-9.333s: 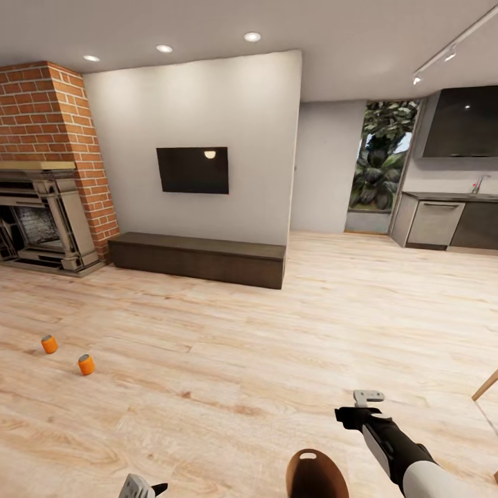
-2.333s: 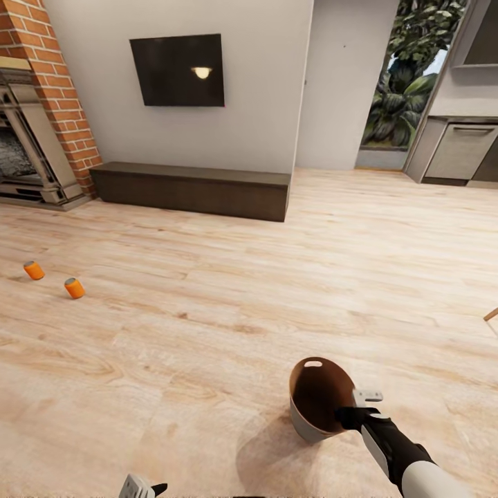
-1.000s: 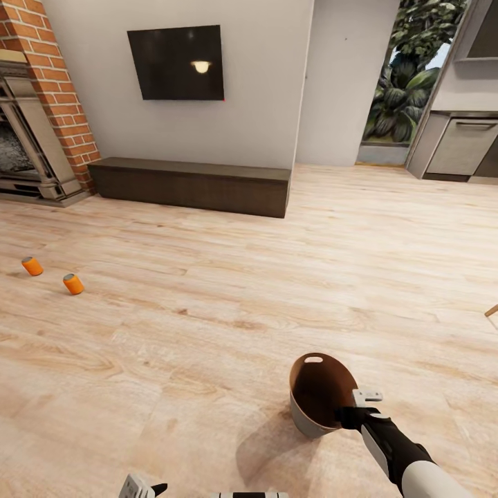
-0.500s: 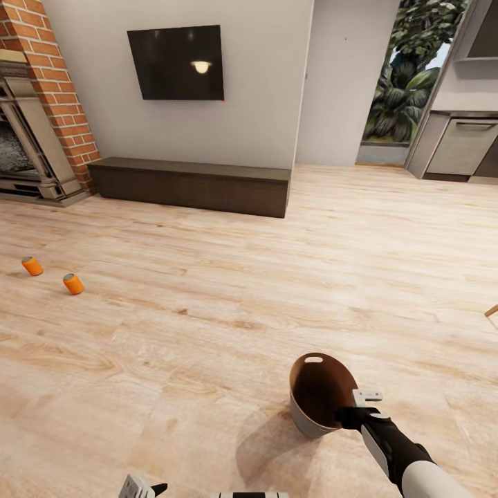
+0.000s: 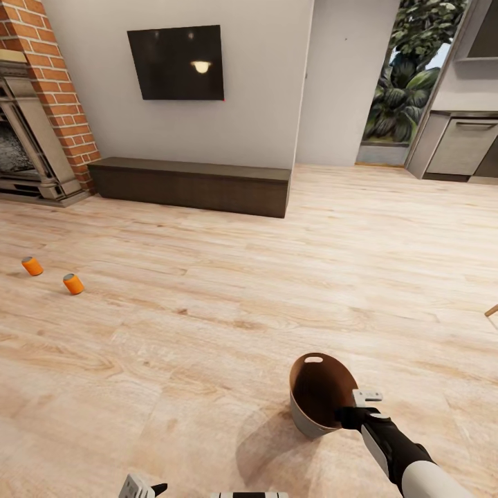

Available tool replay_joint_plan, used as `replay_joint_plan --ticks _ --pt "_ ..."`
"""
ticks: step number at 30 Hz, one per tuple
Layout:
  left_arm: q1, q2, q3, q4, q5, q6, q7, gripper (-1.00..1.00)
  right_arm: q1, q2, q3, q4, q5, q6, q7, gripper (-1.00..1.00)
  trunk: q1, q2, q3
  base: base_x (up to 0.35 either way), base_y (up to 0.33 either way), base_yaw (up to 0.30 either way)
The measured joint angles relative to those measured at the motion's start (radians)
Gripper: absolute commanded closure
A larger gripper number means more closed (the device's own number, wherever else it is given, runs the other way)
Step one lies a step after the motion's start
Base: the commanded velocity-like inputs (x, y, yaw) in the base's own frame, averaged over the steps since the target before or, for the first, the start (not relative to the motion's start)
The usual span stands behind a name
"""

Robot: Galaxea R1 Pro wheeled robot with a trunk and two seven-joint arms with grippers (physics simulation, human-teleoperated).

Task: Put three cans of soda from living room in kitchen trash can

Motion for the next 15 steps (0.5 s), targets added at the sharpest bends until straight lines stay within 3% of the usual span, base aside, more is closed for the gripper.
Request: replay_joint_plan --ticks 15 --pt "0.000 0.000 0.000 0.000 0.000 0.000 0.000 -1.00 0.000 0.000 0.000 -0.001 0.000 0.000 0.000 -1.00 0.000 0.000 0.000 0.000 0.000 0.000"
